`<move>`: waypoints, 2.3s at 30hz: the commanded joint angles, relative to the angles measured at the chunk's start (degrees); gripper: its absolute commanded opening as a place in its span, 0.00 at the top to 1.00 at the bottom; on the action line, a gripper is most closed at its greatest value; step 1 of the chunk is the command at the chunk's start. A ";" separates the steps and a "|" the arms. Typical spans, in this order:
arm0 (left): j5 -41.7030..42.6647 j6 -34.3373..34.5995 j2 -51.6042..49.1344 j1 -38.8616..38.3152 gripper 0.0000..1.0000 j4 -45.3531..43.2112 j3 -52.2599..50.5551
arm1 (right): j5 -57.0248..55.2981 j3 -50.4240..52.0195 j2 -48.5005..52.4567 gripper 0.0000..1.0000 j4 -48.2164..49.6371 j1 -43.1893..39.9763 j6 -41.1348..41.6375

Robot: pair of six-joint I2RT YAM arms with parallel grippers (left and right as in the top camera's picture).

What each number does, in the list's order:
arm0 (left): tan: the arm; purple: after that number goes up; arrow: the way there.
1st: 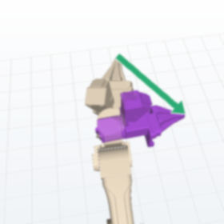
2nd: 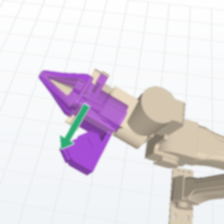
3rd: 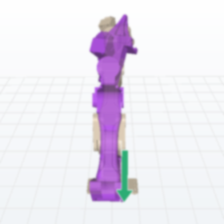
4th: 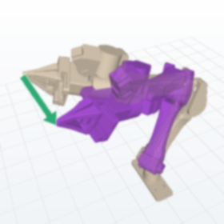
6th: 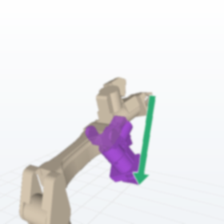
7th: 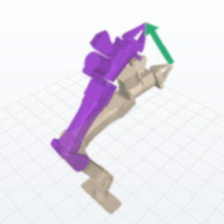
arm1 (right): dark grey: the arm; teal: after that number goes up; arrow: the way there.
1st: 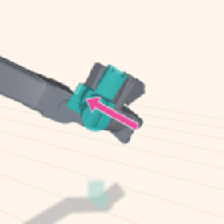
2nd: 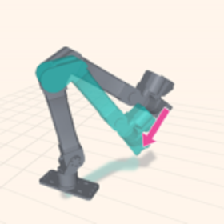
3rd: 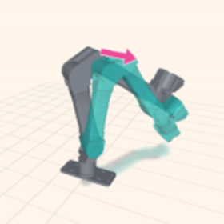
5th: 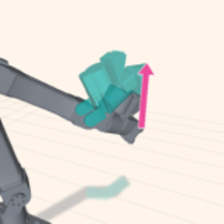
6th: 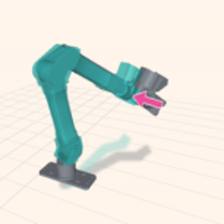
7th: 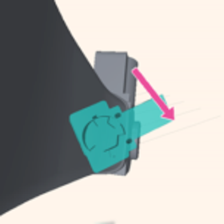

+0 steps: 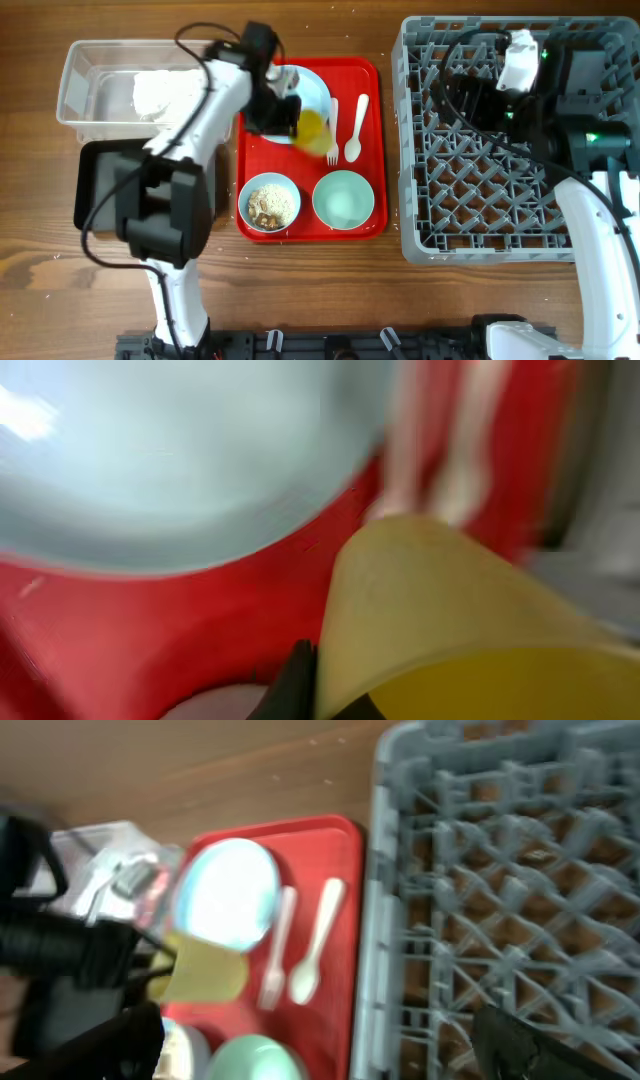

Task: Sort waste into correct bins and load items into the dishwasher rack
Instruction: 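Grasp the yellow cup with the right gripper and place it in the rack, then lift the blue bowl with the left gripper and tip scraps onto the black tray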

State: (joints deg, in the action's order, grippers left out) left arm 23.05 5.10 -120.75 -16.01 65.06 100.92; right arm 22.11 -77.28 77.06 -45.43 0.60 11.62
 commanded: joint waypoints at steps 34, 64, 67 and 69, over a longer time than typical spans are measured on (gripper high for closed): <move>15.45 -1.66 4.59 5.75 0.44 -6.47 3.56 | -8.02 0.48 -6.49 0.55 -19.06 6.82 12.74; -18.21 27.32 10.86 -11.96 0.57 4.04 -13.68 | -17.81 -18.78 15.37 0.02 -31.54 8.37 9.33; -18.23 28.44 10.86 -12.79 0.60 -1.05 -18.69 | -17.81 -18.78 15.37 0.01 -31.06 8.37 9.33; -18.23 28.41 10.86 -13.03 0.63 -5.38 -22.18 | -17.79 -18.78 15.37 0.01 -30.82 8.37 9.31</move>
State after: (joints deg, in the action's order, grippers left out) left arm 6.42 30.59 -110.17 -28.51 62.70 82.04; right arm 4.45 -95.15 92.68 -76.62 9.19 22.13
